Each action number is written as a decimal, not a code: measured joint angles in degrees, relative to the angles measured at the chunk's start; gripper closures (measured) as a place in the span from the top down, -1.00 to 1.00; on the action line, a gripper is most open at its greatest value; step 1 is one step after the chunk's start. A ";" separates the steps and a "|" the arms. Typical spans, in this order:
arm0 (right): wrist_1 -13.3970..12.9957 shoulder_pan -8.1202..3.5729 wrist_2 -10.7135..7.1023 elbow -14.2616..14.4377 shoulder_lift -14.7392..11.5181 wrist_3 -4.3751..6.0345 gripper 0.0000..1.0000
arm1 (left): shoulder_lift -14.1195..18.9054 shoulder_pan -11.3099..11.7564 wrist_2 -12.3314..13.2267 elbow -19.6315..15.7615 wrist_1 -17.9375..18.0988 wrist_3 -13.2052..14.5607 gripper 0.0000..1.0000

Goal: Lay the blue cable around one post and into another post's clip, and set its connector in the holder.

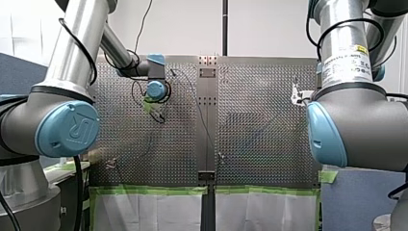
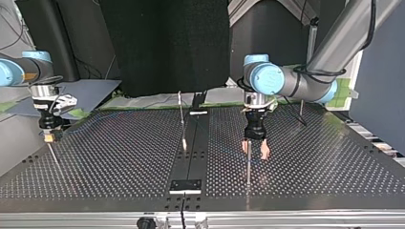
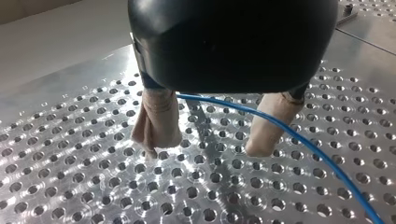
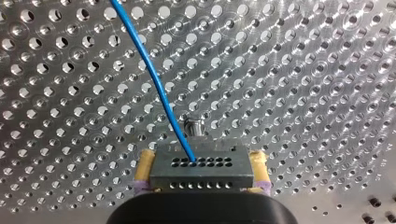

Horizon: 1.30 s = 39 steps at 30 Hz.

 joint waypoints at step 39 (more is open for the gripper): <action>1.32 0.45 0.34 0.22 -0.02 -0.39 0.97 | 0.00 -0.12 -0.07 -0.01 0.08 0.00 1.00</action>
